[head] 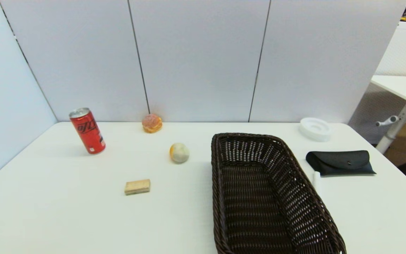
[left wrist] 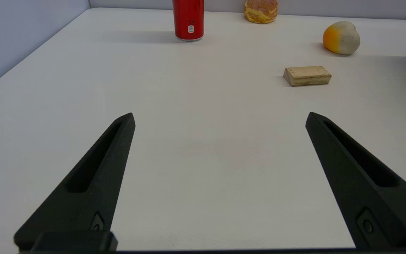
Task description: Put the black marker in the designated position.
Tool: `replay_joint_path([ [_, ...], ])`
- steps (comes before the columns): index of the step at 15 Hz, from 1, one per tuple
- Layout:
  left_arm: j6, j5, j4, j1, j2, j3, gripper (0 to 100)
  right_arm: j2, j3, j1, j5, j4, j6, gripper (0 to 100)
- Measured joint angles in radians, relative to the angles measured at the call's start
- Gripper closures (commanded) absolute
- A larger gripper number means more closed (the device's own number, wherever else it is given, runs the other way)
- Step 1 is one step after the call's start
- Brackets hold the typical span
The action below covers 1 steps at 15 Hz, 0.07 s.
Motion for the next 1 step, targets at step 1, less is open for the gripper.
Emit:
replay_joint_path([
  [1,0.0,0.0,0.0,0.0,0.0,0.0,0,0.0,0.0,0.0,0.0,0.0,0.001,0],
])
